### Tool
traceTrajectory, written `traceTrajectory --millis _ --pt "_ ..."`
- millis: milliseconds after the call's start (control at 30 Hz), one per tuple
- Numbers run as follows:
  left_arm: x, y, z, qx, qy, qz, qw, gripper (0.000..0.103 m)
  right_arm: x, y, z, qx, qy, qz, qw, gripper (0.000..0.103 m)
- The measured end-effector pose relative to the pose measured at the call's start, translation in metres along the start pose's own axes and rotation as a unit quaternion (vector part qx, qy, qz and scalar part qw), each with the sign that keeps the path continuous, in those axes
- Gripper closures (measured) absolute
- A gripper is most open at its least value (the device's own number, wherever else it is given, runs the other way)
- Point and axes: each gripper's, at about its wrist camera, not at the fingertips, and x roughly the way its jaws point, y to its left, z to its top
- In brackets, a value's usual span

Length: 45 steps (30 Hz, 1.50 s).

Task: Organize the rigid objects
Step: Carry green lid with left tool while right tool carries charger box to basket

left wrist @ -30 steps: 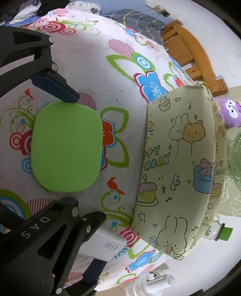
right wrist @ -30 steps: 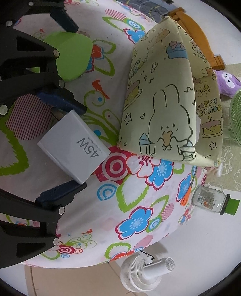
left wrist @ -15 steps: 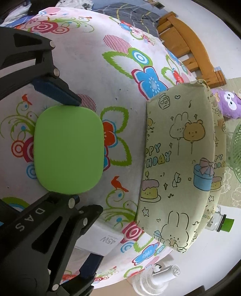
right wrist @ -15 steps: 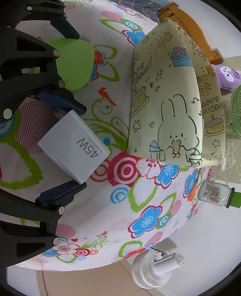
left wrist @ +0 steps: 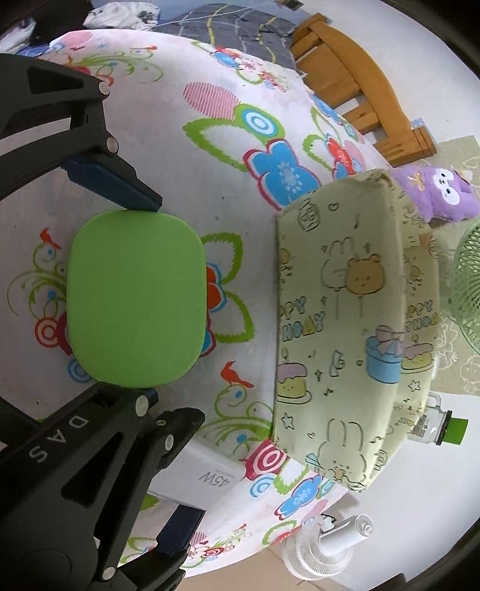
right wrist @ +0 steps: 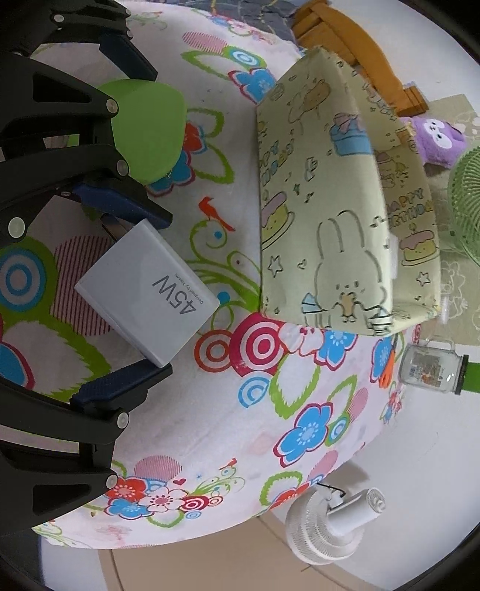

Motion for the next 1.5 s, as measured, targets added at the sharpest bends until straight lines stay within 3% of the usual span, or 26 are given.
traceTrajectory --millis 1500 --pt "-0.111 0.012 0.056 0.028 -0.097 -0.015 0.9947 0.008 -0.121 0.008 0.053 0.037 -0.096 -0.007 0.995 0.028"
